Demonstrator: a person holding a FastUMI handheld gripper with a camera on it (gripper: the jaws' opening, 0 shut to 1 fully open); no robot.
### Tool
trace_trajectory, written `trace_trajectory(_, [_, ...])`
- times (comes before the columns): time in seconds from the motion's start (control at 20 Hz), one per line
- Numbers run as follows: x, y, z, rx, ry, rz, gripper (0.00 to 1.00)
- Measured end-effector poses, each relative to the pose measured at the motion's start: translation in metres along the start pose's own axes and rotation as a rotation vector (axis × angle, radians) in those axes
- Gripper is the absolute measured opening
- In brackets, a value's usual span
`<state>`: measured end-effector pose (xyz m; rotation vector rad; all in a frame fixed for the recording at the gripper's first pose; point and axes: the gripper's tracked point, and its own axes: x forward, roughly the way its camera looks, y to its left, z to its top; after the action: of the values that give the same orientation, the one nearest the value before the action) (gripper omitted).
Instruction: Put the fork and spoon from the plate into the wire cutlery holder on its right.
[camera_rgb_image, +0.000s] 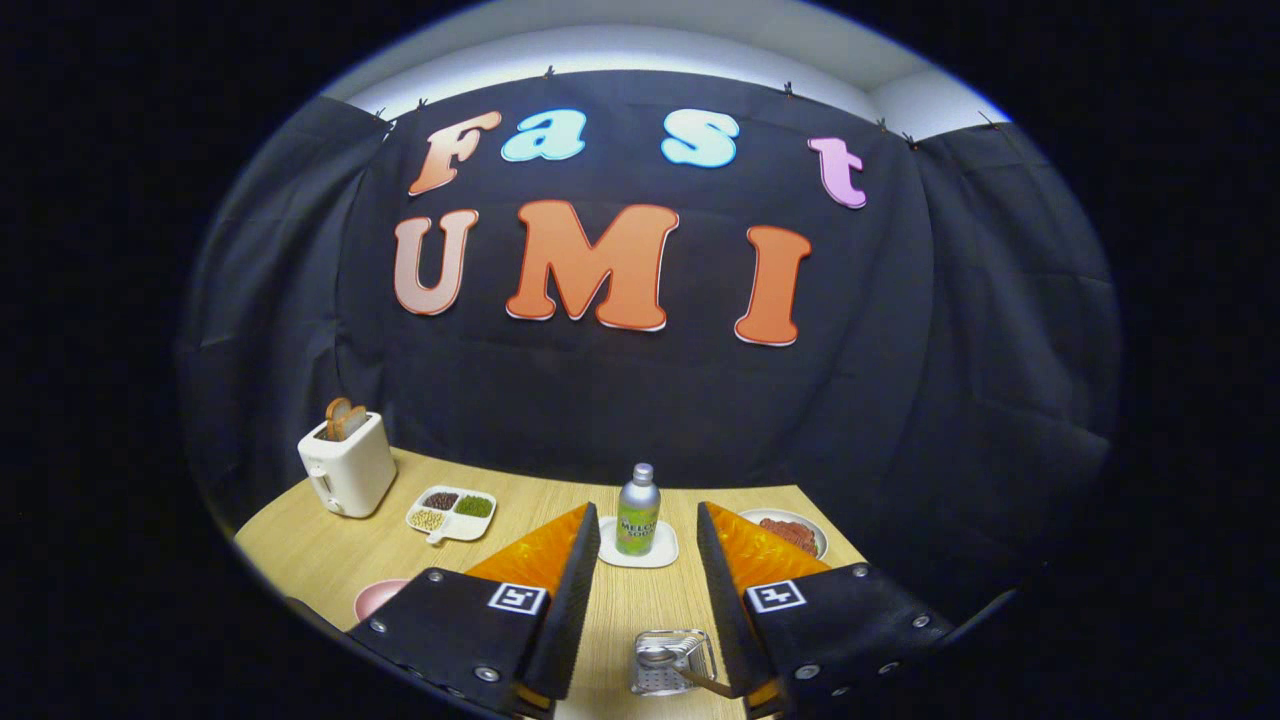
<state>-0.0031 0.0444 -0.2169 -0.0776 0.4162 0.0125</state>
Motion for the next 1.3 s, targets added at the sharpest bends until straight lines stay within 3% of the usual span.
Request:
trace_trajectory(0.2, [-0.009,0.036,0.015,-0.018,-0.064,0.015,0.79])
trace_trajectory(0.4, [-0.015,0.092,0.008,-0.016,-0.058,0.081,0.9])
trace_trajectory(0.9, [-0.023,0.21,-0.086,-0.017,0.178,0.217,0.97])
trace_trajectory(1.3, [-0.032,0.264,-0.21,-0.064,0.494,0.282,0.97])
